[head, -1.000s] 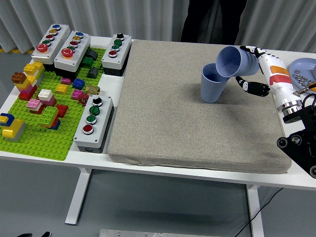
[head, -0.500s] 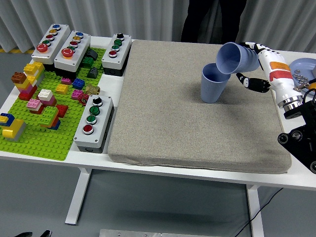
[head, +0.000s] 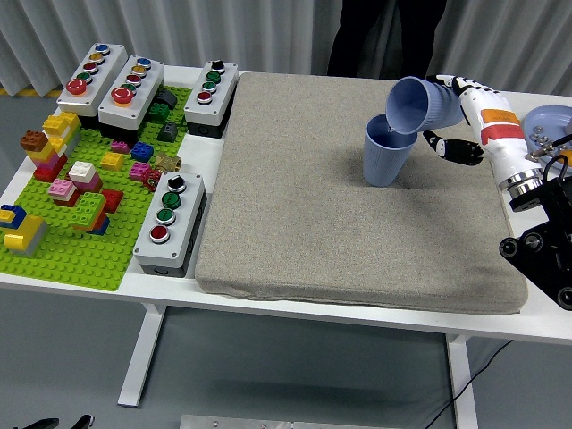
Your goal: Pick cup pour cup place
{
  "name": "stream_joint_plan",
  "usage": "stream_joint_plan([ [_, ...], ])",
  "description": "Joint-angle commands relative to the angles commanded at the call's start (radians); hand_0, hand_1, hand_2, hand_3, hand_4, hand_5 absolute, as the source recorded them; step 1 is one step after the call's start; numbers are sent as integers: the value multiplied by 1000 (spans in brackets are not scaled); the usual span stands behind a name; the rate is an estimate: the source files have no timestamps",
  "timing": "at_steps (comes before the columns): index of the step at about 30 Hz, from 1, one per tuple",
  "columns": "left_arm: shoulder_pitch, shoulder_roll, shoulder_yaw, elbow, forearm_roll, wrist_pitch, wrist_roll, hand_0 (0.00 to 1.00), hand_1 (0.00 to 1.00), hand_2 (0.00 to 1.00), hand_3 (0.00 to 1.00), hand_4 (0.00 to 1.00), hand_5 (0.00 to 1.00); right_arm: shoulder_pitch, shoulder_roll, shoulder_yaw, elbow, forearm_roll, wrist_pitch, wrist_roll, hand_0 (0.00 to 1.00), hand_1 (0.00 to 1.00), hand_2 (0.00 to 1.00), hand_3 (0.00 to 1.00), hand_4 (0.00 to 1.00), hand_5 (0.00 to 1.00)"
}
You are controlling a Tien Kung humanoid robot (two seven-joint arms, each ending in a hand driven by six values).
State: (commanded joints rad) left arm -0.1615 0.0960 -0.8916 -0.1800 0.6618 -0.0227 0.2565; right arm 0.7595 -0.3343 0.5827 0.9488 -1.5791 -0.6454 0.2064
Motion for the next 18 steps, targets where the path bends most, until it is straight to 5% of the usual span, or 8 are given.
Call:
stream_joint_plan([
  [18, 2, 1, 5, 0, 0, -1, 0, 778, 797, 842, 750, 516, 948, 17, -1, -20, -28, 5, 0, 31, 753, 633, 532, 576, 628, 171],
])
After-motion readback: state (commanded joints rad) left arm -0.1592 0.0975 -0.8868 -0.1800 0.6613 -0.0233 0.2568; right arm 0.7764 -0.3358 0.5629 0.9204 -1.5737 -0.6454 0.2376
